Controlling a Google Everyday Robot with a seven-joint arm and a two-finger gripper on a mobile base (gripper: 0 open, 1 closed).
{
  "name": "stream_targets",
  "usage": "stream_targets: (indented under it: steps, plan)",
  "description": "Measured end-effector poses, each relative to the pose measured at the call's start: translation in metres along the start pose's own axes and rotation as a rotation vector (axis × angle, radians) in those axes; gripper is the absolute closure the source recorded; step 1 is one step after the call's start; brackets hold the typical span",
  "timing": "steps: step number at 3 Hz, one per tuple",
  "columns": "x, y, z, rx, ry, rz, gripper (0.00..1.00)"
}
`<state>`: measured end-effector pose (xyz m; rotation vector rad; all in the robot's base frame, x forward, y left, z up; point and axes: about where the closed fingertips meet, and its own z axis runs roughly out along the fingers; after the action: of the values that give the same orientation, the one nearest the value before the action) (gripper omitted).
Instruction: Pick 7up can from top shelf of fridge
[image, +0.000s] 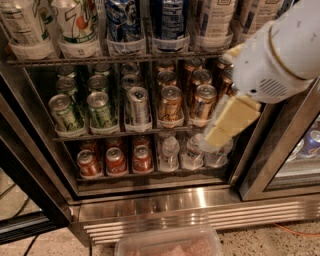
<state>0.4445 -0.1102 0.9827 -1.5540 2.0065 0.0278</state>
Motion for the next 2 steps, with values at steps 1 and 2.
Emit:
stream_targets:
  steps: [1, 2]
  plan:
    - [-0.0567, 0.0141, 0.0107, -0.043, -0.127, -0.085, 0.00]
    - [-0.0623, 0.0176, 0.0086, -0.044, -0.144, -0.093, 0.00]
